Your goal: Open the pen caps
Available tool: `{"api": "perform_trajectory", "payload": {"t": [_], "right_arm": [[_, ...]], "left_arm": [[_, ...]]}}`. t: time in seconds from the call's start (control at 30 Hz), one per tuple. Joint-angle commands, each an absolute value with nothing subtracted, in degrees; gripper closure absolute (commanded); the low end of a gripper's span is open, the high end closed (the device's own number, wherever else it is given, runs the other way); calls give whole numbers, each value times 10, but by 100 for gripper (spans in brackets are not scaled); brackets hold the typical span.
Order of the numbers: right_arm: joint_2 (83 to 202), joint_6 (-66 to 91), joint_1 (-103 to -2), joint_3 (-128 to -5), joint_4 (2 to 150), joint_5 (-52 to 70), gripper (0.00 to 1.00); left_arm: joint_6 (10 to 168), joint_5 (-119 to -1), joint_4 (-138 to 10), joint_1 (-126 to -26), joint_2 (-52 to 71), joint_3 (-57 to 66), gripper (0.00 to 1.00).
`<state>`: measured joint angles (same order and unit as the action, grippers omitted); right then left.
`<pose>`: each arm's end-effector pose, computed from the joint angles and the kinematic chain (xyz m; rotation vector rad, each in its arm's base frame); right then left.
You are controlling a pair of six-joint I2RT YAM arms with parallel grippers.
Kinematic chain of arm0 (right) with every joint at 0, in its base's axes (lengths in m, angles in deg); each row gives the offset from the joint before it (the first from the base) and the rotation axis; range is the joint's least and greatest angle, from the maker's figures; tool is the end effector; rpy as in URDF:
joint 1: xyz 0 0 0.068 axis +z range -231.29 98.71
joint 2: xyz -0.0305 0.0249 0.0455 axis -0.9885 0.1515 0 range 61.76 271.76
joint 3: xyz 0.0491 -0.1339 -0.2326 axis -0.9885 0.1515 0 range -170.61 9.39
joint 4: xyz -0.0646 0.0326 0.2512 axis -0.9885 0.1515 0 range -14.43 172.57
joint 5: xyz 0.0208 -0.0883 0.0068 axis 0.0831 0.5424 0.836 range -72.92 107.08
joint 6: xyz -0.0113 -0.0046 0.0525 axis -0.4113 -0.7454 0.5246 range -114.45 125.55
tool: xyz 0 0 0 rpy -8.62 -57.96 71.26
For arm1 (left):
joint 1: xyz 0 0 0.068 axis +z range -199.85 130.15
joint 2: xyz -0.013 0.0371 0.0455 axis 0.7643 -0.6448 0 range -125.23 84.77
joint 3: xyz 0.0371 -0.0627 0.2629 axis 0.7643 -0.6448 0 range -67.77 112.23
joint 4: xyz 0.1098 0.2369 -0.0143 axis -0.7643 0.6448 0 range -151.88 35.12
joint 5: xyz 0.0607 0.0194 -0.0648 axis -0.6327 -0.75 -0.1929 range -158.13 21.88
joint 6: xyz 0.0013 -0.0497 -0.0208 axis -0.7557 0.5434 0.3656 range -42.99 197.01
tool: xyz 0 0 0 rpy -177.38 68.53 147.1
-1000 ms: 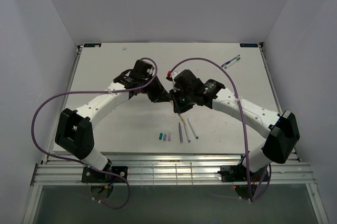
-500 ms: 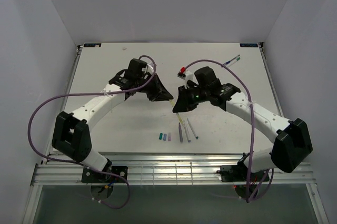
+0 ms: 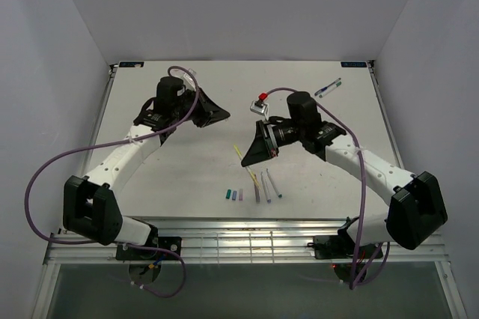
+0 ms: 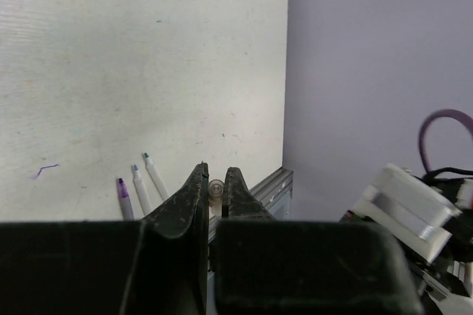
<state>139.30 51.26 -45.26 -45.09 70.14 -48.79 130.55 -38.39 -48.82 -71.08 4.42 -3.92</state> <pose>0.2206 0.2006 0.3037 -0.7819 2.0907 1.9533 0.2910 -0.1320 0.3099 -0.2947 2.2797 -1.2826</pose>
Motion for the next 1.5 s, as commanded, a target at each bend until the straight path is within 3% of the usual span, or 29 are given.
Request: {"api": "perform_trajectory", "payload": {"t": [0.0,0.1,0.43,0.63,0.93,1.13,1.47], "right_arm": [[1409,282,-455,-569,1036,-362,92],[1414,235,-463,-576,1121,-203,92],[1386,196,-494,-496,1151,37,92],[1424,182,-494,-459,1142,92,92],[1466,176,-494,-425,1096,115,92],[1479,173,-493,-419,1079,112,92],[1498,170,-494,-407,1059,104,92]], "left_arm": [[1277,-448,-372,-706,42,10,100],[1242,-465,-291,-705,41,16,100],[1211,-440,-258,-707,143,-166,100],[1213,-448,-260,-729,153,-230,100],[1211,-504,-268,-822,80,-233,96],[1207,-514,-279,-826,47,-238,96],[1202,-499,-295,-829,9,-237,81]]}}
